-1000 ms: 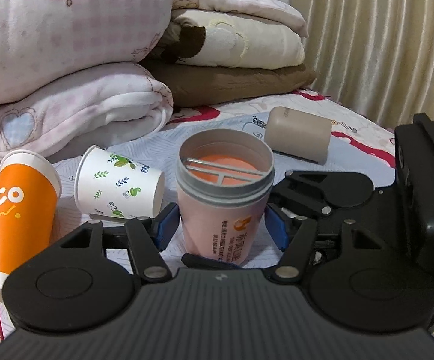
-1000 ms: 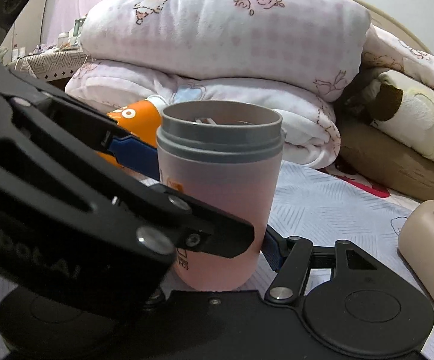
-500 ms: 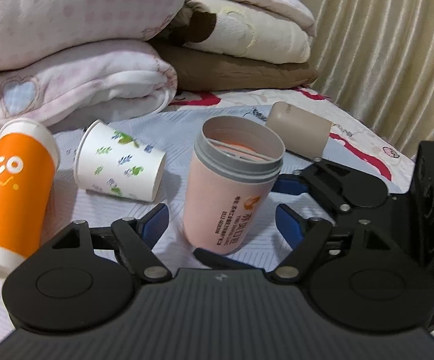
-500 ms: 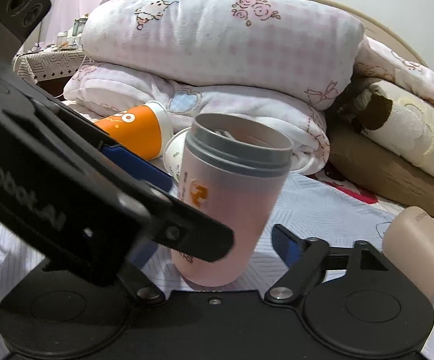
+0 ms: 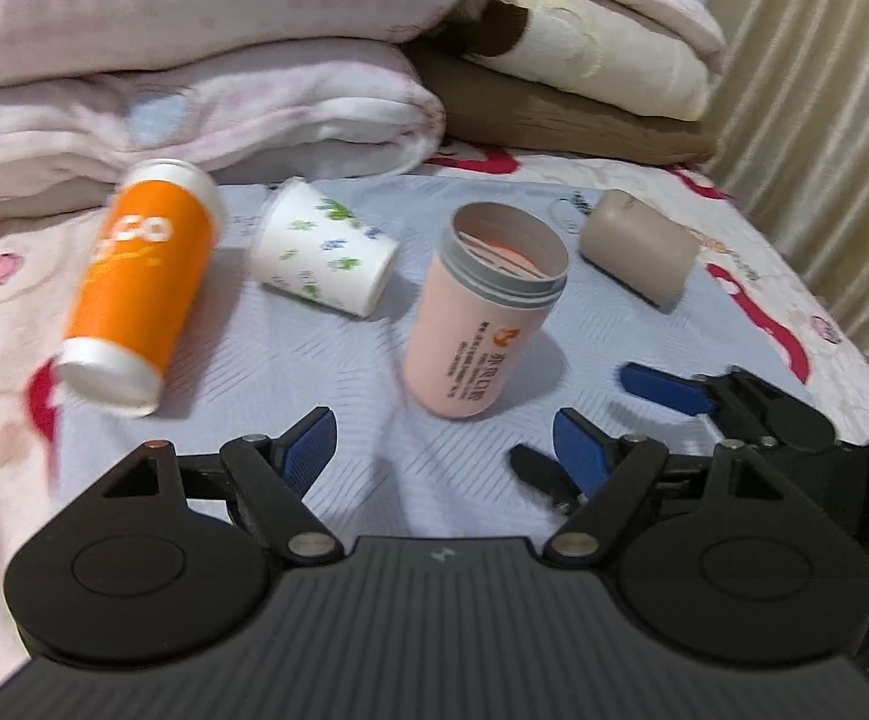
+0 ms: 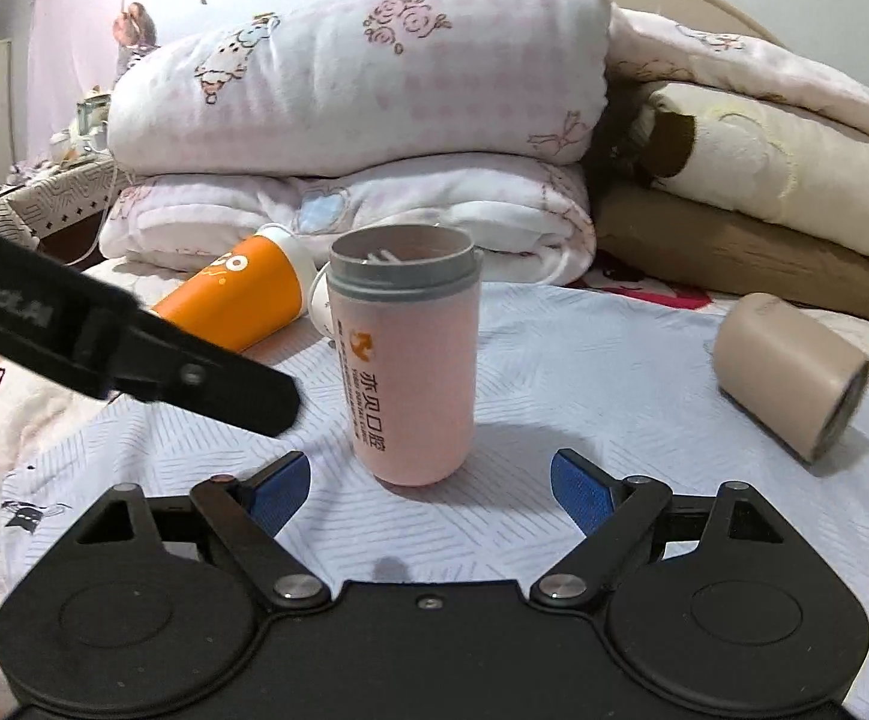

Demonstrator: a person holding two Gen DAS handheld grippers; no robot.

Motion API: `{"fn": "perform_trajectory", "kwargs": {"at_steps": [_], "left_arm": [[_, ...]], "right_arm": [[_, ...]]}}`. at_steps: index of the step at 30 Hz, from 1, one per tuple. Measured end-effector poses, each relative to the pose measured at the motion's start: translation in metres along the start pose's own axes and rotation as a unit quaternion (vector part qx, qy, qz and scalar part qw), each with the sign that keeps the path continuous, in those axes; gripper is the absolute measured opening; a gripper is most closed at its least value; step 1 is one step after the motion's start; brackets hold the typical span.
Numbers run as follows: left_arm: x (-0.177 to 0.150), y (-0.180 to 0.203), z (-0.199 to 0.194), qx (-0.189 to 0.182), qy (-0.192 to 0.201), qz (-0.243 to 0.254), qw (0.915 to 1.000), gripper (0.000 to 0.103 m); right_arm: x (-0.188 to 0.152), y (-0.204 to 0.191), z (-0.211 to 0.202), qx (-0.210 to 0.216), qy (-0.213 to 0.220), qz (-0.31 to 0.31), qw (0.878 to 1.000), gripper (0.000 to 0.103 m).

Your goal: Flip cup upright

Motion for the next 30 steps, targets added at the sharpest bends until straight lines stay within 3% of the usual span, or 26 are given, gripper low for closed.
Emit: {"fn": "perform_trajectory", "kwargs": {"at_steps": [12,18,26,30], "left_arm": [[-0.015,0.015,-0.083,0.085,-0.002,-0.011,0.9963,0.082],[-0.026,0.020,-0.115,0.108,0.005,-0.012,0.9940,0.083],[-0.034,0.030,-0.150,0.116,0.022,-0.013,0.9929,0.083],[-0.038,0.031,-0.157,0.130,0.028,-0.020,0.9909,0.090]], "right_arm": [[0.013,-0.019,-0.075,-0.008,0.020,-0.008,1.000,0.090],[0.020,-0.026,-0.113,-0.042,0.019,-0.024,0.999,0.090],[0.029,-0.022,-0.154,-0.051,0.014,0.009,0.999,0.090],[0.032,-0.023,-0.169,-0.061,0.023,0.011,0.998,0.091]]}}
Point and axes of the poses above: each gripper's, at about its wrist camera, not at the fingertips, and z roughly the way its jaws point, y to its right, x to its top, the point moved 2 cm from there along z, roughly the way its jaws point, and after that the axes turned 4 degrees about -y, right-handed, at the moved point
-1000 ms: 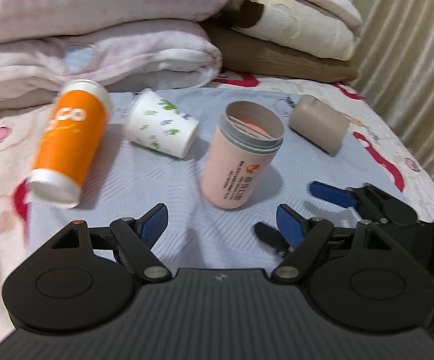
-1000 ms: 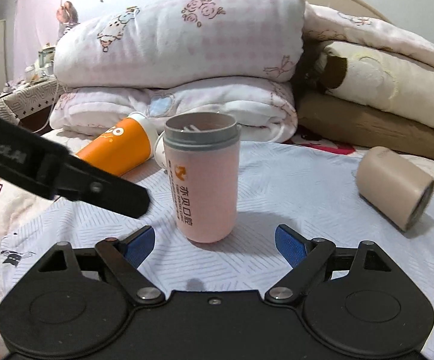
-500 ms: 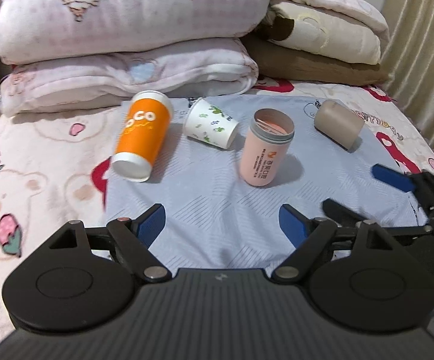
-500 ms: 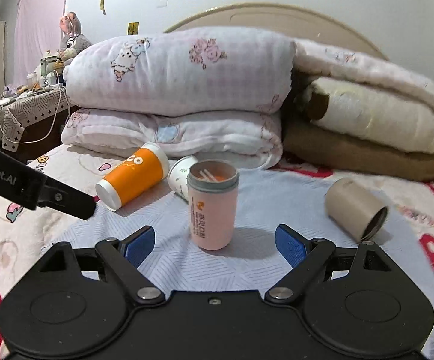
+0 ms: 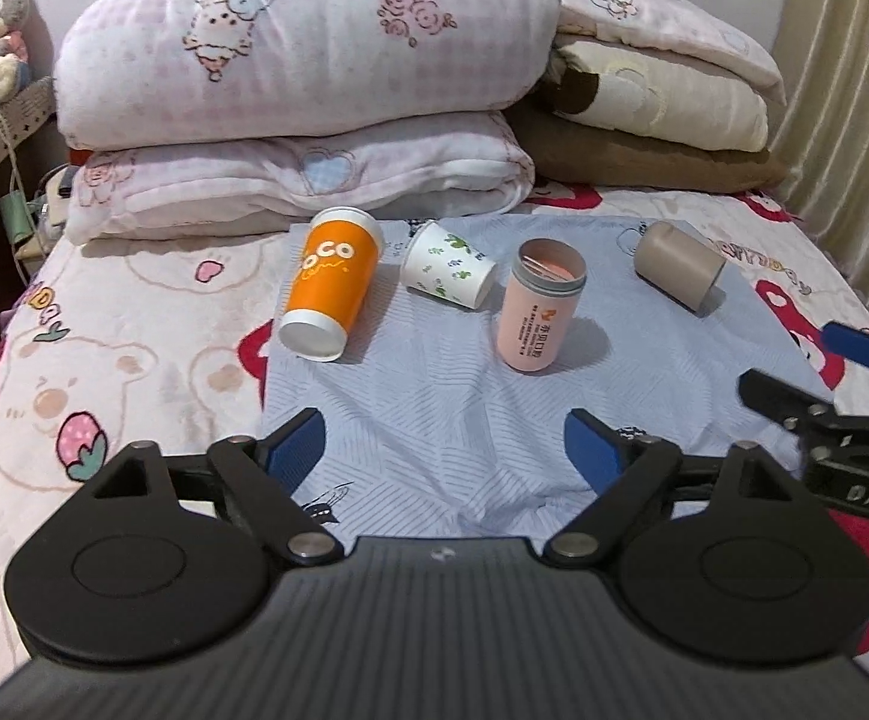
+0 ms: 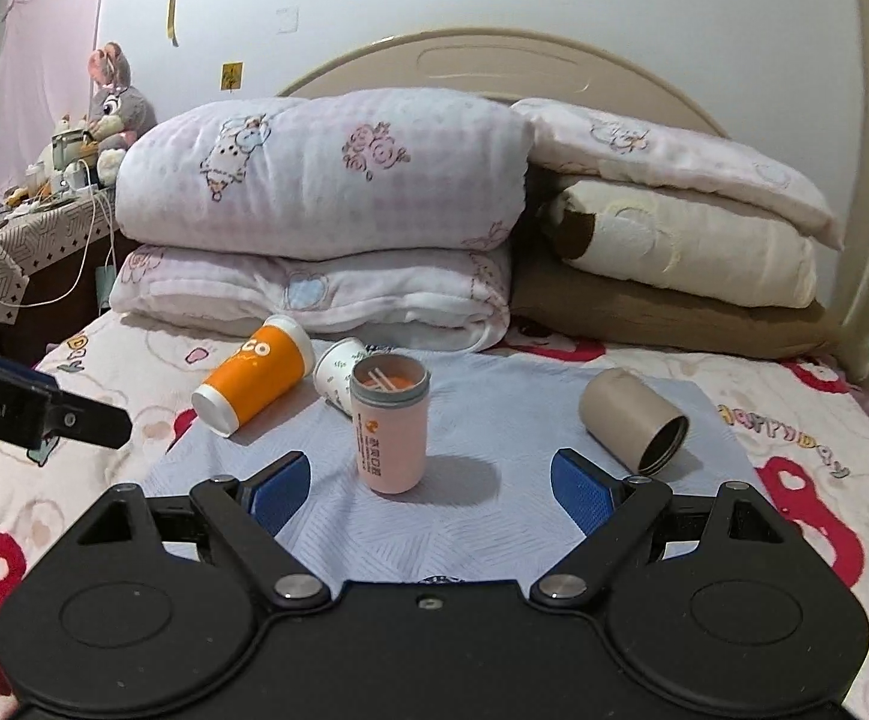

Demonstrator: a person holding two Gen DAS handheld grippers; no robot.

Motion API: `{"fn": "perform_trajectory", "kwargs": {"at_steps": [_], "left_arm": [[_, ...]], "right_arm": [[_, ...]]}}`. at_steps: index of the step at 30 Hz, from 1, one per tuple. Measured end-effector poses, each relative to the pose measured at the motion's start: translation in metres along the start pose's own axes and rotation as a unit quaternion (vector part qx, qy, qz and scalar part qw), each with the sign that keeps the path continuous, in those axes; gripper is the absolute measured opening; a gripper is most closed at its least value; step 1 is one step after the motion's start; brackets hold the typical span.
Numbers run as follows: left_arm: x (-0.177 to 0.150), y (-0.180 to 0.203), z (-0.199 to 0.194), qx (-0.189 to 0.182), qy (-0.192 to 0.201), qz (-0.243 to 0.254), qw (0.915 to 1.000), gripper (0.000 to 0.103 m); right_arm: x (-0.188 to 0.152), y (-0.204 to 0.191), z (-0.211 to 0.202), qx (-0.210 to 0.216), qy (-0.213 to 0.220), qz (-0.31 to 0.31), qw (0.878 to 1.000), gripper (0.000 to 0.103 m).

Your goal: Flip cup upright

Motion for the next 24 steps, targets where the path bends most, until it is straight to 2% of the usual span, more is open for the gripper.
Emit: {"fn": "perform_trajectory", "kwargs": {"at_steps": [1,3,7,13,24], "left_arm": [[-0.001,0.000,-0.001,0.007,0.002,0.000,1.0000,0.091],[-0.004,0.000,-0.001,0.021,0.005,0.001,0.9998,0.097],[-0.008,-0.002,0.005,0.040,-0.006,0.001,0.9992,0.099],[-0.011,-0.006,0.012,0.066,-0.029,0.000,0.9974,0.099],[-0.011,-0.004,0.007,0.065,-0.036,0.000,0.9972,0.099]], "right_arm": [[0.001,0.000,-0.002,-0.001,0.002,0.002,1.000,0.093],[0.004,0.000,-0.007,-0.004,0.010,0.011,1.000,0.103],[0.004,0.000,-0.010,-0.016,0.016,0.024,0.999,0.103],[0.002,-0.009,-0.009,-0.026,0.005,0.010,1.000,0.103],[0.003,-0.012,-0.012,-0.034,-0.002,0.011,0.999,0.103]]}}
Point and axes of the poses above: each gripper's, at about its wrist camera, not at the fingertips, and z roughly the way its jaws point, y to its right, x to its top, the point moved 2 cm from there along z, roughly the way its jaws point, and after that the axes turned 4 degrees about -y, right-handed, at the moved point
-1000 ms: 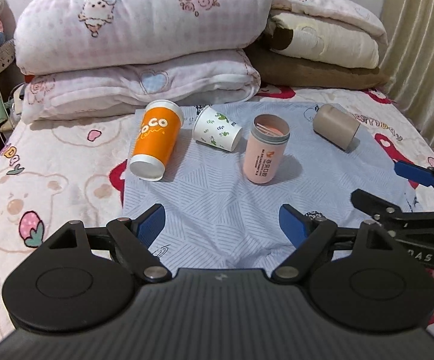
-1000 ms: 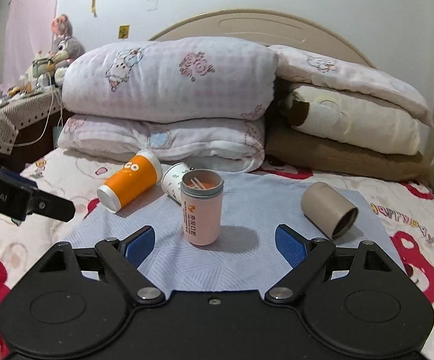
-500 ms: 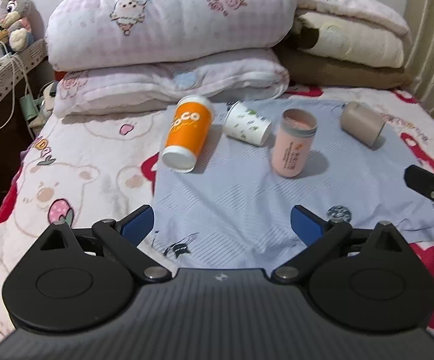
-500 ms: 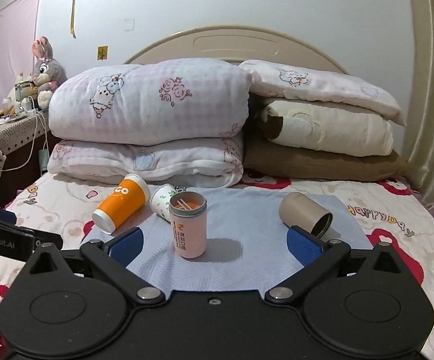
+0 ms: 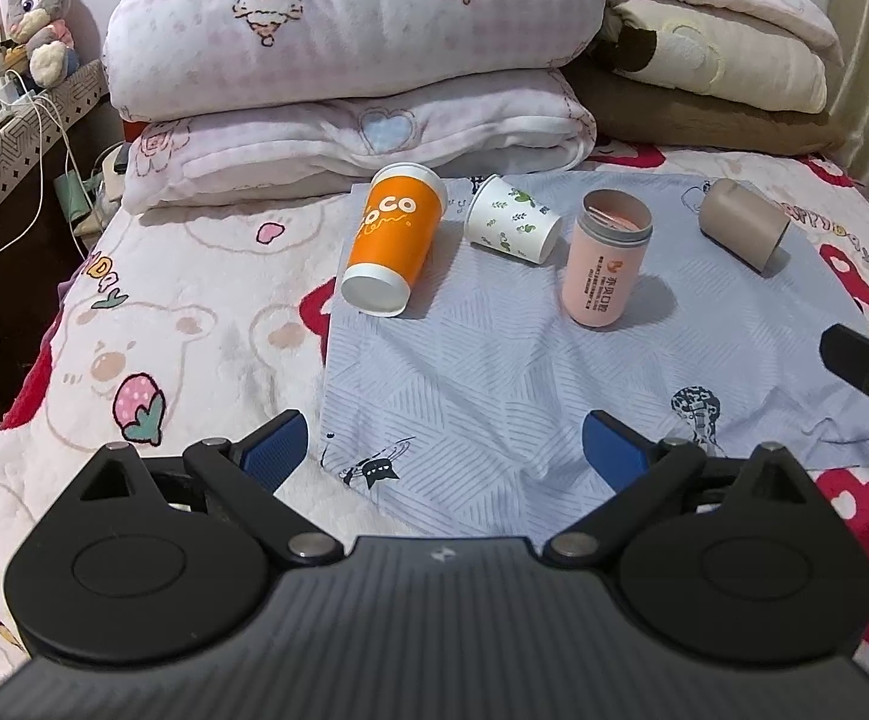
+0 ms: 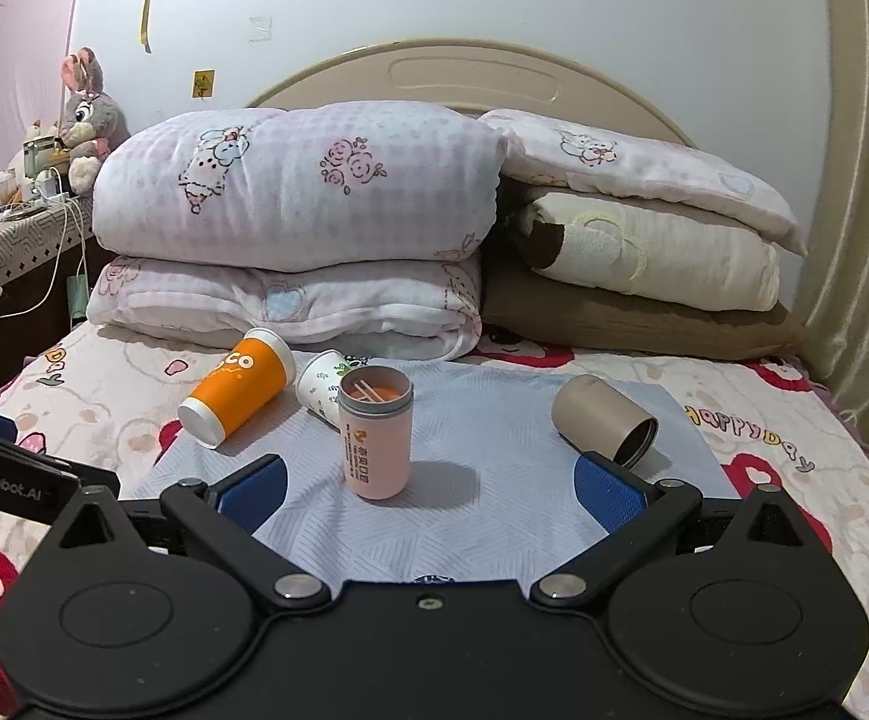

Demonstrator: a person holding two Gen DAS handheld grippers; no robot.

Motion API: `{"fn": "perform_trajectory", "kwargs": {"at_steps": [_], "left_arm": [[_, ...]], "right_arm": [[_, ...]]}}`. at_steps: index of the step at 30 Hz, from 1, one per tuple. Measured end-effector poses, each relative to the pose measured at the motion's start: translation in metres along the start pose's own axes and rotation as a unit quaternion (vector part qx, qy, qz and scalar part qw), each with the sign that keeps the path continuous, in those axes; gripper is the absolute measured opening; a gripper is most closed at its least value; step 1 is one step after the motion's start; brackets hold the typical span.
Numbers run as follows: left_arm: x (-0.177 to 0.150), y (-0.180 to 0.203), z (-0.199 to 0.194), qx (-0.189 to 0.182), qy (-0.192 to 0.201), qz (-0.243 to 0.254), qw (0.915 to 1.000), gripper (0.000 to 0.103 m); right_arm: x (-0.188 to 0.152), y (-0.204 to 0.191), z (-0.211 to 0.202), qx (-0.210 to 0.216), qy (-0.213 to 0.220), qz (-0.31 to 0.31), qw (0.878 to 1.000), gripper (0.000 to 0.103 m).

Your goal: Flip cup upright

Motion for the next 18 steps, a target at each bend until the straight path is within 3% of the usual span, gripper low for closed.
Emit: {"fn": "perform_trajectory", "kwargs": {"at_steps": [7,18], "left_arm": [[0.0011,-0.0009,-0.0043,-0.014,0.004,-0.015,0.9998,0.100],[0.0001,-0.0059,-0.0022,-0.003,-0.001,-0.028,0.9996,0.100]], "right_arm": [[-0.0010,-0.0008,-0.0006,-0.002,-0.005,0.001,1.000,0.103],[-0.0003,0.0011,-0.0001,-0.010,-0.008,0.004,1.000,0.103]]}}
Point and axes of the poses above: each gripper's, at about its wrist camera, not at the fingertips, and z roughly the way its jaws point, y to its right, x to its top, the point moved 2 cm from there along z, roughly the way its jaws point, and after that the axes turned 4 degrees about -y, right-handed, at the moved point
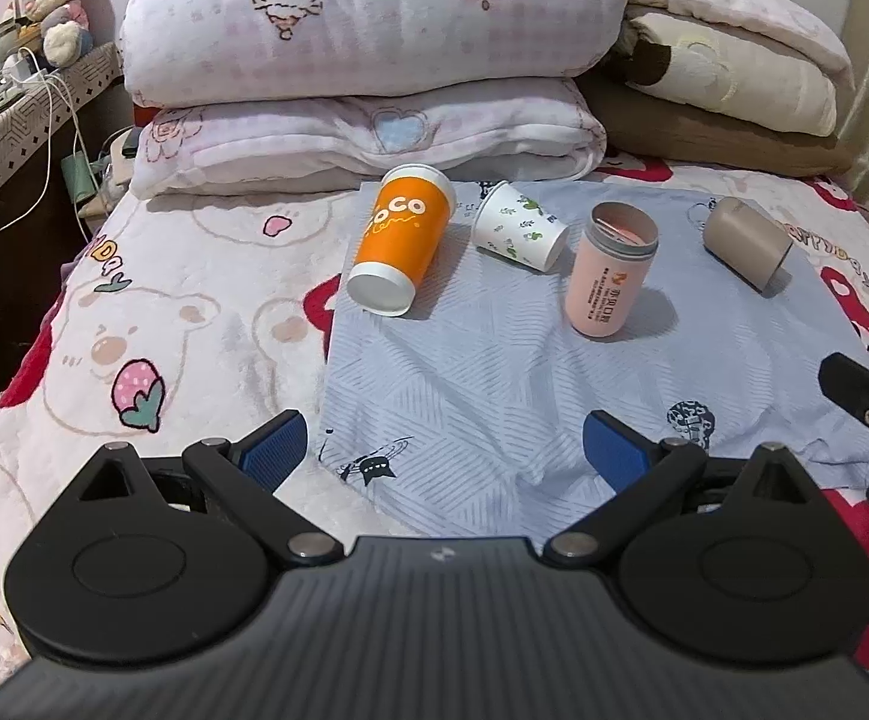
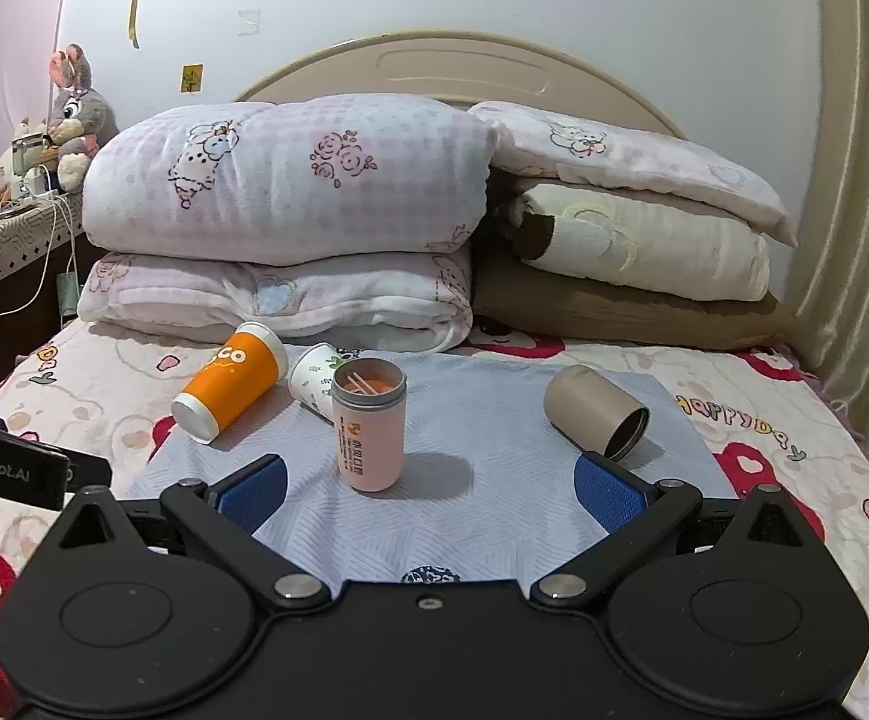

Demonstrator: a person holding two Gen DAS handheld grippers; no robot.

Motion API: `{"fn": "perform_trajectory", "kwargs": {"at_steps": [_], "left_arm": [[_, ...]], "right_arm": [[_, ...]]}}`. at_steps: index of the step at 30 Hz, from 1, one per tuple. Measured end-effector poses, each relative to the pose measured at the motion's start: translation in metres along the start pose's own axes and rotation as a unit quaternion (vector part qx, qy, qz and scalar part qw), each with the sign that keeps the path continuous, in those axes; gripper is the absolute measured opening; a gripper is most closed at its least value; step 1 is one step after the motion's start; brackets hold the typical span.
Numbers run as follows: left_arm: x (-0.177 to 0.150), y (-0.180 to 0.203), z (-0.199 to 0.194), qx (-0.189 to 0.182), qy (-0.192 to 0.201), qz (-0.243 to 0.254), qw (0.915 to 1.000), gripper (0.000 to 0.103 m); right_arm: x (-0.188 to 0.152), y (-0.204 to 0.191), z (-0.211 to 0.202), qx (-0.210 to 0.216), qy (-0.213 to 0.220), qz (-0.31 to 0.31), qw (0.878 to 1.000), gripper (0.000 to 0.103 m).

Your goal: Flip cup upright

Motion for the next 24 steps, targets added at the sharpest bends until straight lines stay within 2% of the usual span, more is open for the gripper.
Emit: {"fn": "perform_trajectory", "kwargs": {"at_steps": [24], "left_arm": [[-0.0020,-0.0063,0.0030,0.010,-0.001,-0.011,0.9999,0.100]], "right_arm": [[-0.0019,0.0031,0.0018,-0.015,-0.010,0.008,1.000,0.103]]}}
Point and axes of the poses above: each gripper's, at about its wrist camera, not at the fingertips, and z roughly the way its jaws point, y to its right, x to its top, the point moved 2 cm from there along z, roughly the way its jaws point, and after that the axes turned 4 degrees about -y, right-handed, at the moved point
